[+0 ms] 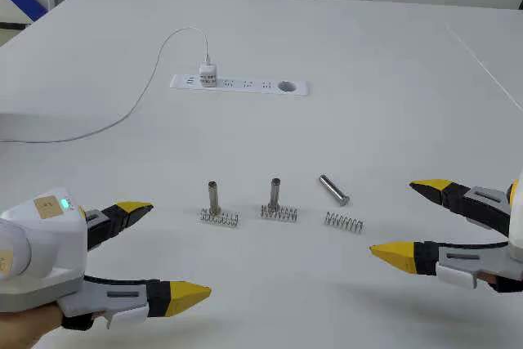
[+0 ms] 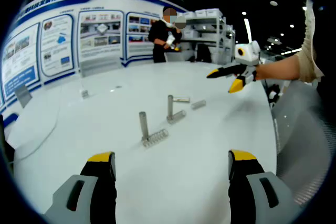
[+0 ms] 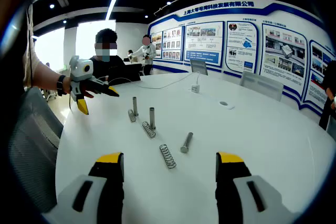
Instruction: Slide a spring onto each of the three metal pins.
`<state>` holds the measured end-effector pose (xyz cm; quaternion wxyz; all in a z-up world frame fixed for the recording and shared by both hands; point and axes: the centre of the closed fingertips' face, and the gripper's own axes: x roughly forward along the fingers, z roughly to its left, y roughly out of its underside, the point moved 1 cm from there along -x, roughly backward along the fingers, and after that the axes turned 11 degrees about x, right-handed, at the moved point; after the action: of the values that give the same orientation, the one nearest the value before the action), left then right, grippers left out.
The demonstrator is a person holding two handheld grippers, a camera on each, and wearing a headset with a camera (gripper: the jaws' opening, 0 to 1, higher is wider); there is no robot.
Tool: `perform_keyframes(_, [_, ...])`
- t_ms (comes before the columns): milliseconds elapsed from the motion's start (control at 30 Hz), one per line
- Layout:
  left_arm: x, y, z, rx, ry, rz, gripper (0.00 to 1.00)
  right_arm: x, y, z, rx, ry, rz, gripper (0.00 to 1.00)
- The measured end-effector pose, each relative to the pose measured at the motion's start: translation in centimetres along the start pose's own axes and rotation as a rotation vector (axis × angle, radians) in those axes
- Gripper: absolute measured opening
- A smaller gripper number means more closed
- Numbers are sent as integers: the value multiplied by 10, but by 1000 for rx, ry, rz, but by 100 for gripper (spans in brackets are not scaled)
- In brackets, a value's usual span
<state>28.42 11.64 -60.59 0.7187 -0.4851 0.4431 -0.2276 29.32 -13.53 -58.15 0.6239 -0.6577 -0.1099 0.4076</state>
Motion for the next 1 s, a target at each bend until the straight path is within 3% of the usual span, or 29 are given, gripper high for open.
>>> perform_keyframes(700, [2,-2,-1,-7,-5,-5,90,-3,-3,-5,16,22,0,70])
perform_keyframes(1000, [2,-2,-2,-15,-11,-12,90,-2,-13,-10,14,33,5,66])
